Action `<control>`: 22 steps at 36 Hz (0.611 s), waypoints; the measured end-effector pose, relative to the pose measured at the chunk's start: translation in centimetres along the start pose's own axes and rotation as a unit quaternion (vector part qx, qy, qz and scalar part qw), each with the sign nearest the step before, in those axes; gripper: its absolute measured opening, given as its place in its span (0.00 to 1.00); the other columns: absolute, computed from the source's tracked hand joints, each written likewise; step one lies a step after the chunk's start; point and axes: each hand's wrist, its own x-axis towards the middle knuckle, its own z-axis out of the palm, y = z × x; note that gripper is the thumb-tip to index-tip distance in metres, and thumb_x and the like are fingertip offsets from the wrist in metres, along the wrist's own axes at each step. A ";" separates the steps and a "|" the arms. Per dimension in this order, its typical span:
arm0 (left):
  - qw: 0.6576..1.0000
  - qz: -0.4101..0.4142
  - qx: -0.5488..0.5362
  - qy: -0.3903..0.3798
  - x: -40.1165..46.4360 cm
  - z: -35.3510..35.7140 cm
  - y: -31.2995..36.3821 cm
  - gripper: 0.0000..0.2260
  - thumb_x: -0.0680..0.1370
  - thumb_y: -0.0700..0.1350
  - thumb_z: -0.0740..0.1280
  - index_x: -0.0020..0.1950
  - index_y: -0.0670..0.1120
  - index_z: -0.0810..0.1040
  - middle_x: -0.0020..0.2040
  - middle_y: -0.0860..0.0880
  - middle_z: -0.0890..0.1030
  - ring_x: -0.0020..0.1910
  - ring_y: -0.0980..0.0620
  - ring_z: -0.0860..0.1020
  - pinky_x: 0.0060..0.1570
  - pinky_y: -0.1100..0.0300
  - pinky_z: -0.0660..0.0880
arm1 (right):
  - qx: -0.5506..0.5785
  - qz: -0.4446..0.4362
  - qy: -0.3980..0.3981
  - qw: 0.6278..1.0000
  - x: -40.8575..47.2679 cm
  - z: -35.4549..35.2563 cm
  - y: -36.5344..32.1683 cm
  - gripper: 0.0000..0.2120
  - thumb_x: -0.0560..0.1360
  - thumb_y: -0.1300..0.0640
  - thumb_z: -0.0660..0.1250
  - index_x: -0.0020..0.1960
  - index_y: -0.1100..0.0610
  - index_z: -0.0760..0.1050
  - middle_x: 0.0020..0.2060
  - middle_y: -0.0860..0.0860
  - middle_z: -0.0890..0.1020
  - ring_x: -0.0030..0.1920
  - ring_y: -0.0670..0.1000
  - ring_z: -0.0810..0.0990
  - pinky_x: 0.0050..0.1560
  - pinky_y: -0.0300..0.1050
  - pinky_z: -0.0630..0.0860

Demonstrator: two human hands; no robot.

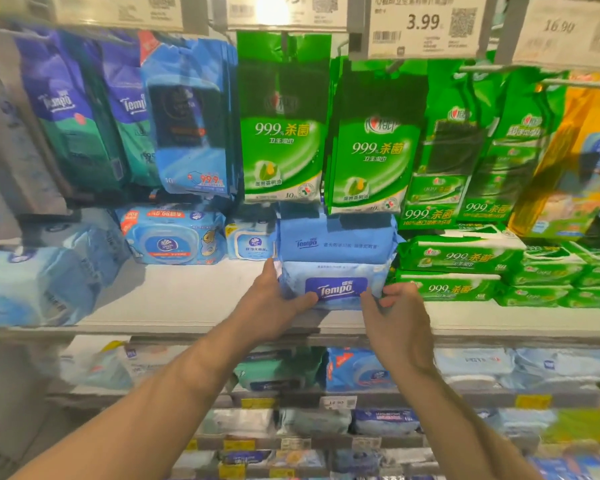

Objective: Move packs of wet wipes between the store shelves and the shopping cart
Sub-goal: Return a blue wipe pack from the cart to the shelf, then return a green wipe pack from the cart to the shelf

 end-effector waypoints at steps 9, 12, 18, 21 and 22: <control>0.966 0.005 0.243 0.089 -8.2 -2.3 -0.3 0.27 0.76 0.65 0.66 0.65 0.48 0.73 0.60 0.44 0.78 0.61 0.42 0.74 0.61 0.52 0.70 | -0.158 -0.243 -0.176 0.941 -3.6 1.9 0.7 0.18 0.80 0.44 0.64 0.66 0.51 0.77 0.59 0.51 0.83 0.60 0.55 0.78 0.61 0.49 0.73; 0.944 -0.039 0.304 0.118 -10.5 -3.1 -2.5 0.41 0.72 0.74 0.60 0.73 0.45 0.65 0.70 0.44 0.72 0.69 0.43 0.68 0.69 0.49 0.66 | -0.182 -0.267 -0.241 0.915 -4.4 2.4 -0.8 0.24 0.82 0.40 0.58 0.74 0.48 0.72 0.71 0.49 0.77 0.71 0.53 0.73 0.75 0.52 0.66; 0.918 -0.090 0.351 0.159 -15.9 -6.4 -5.3 0.52 0.66 0.80 0.48 0.81 0.48 0.55 0.80 0.48 0.59 0.79 0.45 0.55 0.76 0.46 0.56 | -0.196 -0.283 -0.273 0.898 -7.9 3.8 -4.5 0.28 0.81 0.34 0.51 0.76 0.44 0.69 0.75 0.48 0.72 0.78 0.52 0.66 0.77 0.50 0.61; 0.912 -0.117 0.350 0.178 -19.3 -8.9 -6.4 0.51 0.66 0.80 0.48 0.81 0.51 0.53 0.81 0.50 0.55 0.80 0.46 0.52 0.77 0.44 0.53 | -0.201 -0.319 -0.285 0.881 -10.2 5.0 -6.8 0.34 0.79 0.31 0.44 0.77 0.45 0.68 0.76 0.49 0.71 0.79 0.53 0.64 0.80 0.52 0.55; 0.908 -0.126 0.353 0.189 -20.6 -9.7 -6.9 0.51 0.66 0.80 0.50 0.81 0.52 0.53 0.81 0.51 0.55 0.80 0.46 0.52 0.77 0.44 0.53 | -0.211 -0.324 -0.302 0.871 -11.1 5.4 -7.9 0.34 0.79 0.31 0.42 0.78 0.44 0.65 0.77 0.47 0.68 0.80 0.53 0.61 0.81 0.52 0.52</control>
